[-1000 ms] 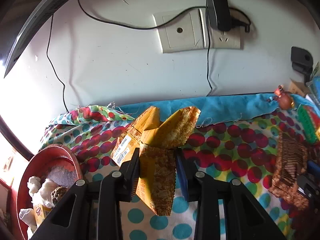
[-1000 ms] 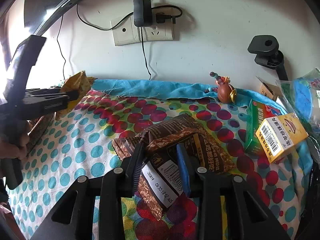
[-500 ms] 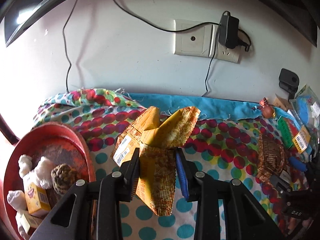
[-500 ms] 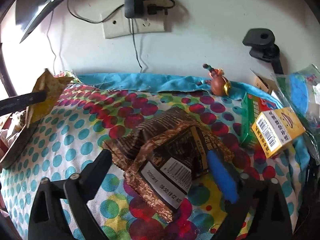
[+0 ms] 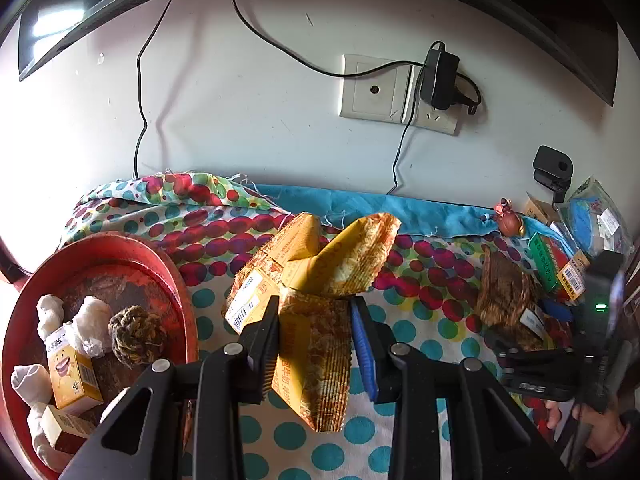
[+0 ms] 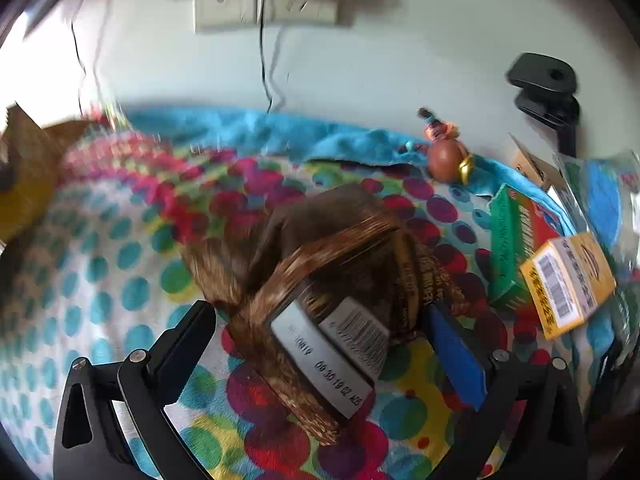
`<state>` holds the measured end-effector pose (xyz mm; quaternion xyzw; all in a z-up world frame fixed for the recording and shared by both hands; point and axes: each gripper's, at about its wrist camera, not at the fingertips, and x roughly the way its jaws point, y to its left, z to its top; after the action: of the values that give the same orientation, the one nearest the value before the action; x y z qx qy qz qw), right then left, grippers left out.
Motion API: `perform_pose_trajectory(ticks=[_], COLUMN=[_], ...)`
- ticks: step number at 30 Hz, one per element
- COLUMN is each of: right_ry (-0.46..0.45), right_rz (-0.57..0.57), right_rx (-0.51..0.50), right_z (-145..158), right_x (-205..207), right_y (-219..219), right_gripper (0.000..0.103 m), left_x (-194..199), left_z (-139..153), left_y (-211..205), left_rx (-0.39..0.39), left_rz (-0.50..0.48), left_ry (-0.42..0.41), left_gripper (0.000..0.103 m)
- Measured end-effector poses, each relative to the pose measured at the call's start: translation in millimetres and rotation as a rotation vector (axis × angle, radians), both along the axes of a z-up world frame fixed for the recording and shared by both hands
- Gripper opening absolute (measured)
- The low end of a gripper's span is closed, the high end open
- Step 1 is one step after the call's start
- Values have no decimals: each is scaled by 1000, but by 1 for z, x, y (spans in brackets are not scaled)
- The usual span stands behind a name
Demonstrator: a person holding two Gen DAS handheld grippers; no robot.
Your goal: Organize objects
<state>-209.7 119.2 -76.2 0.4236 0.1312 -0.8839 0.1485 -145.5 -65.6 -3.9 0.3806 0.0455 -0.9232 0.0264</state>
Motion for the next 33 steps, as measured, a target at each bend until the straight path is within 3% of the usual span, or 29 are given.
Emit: perform_pose_trajectory(ticks=[10,12,16,17,19,22,33], right_ry=[233,247,284,300,325,329,342], right_rz=[86,106,134,145,160,158,201], right_rx=[304,307,350,362,397,382,223], right_z=[3,3,1,1,-1,2,19], right_x=[-2,-3,3,6,12,13,45], right_y=[-37,-40,-50,-53,-59,-58,-54], right_gripper=[101,86,71,60,56,48,47], left_x=[4,4,2,1,1,2,8], left_z=[-2,-1,-1,-1,-2,-3,-6], left_y=[-3,-2,-2,-2,-2,-3,-6], left_rx=[1,-2,7,3,6,-3,-8], left_rz=[-12,-17,-23,-19,-19,-8,6], left_ry=[5,10,6,4,2,-1,-13], left_gripper=[34,34,34,34,34,34,34])
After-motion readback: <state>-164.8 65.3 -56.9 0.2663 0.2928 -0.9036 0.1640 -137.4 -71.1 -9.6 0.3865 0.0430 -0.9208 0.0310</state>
